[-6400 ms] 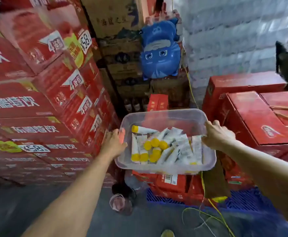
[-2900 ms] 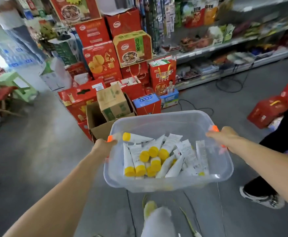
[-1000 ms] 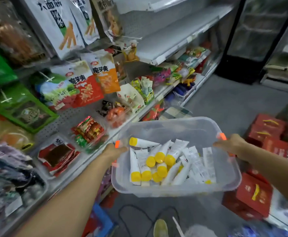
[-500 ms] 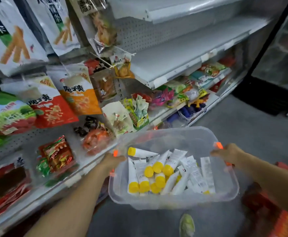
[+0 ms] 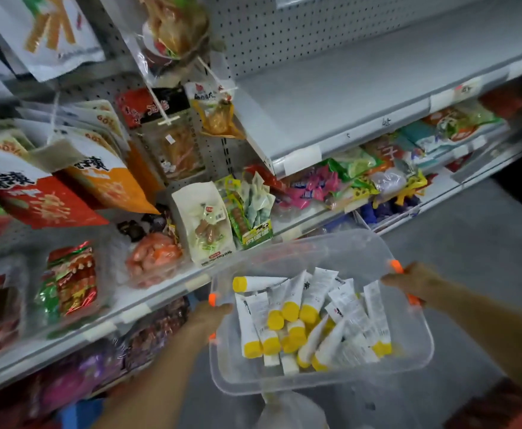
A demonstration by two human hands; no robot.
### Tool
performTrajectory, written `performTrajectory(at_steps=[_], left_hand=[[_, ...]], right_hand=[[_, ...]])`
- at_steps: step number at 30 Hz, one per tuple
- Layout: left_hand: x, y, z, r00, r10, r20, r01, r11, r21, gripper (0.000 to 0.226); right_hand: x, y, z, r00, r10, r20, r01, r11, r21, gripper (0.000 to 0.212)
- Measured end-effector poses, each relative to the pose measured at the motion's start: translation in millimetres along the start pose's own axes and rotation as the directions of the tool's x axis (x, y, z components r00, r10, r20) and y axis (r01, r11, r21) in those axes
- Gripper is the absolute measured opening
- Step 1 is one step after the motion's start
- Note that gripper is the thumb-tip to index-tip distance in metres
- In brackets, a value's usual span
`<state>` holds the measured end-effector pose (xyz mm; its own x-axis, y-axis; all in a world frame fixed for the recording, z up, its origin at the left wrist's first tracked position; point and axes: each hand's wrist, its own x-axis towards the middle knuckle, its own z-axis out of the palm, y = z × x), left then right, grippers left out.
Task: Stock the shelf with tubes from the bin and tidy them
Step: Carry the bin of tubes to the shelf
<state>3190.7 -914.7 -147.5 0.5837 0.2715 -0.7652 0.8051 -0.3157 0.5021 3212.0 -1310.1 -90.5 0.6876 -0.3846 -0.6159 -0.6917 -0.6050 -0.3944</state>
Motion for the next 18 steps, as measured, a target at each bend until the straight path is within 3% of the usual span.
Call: performTrajectory(at_steps=[10,18], left_hand=[[48,23,61,0.983,-0.174,-0.063,0.173,0.985,-0.024,0.045],[86,16,114,0.939,-0.319,-0.13,0.26,0.904,-0.339,0.042]], right_hand=[[118,-19,2,0.992,0.021,0.122,-0.007,0.993,-0.115,0.029],[194,-22,7,0.964,0.076,0.253,-0.029,0.982,-0.186,0.036]])
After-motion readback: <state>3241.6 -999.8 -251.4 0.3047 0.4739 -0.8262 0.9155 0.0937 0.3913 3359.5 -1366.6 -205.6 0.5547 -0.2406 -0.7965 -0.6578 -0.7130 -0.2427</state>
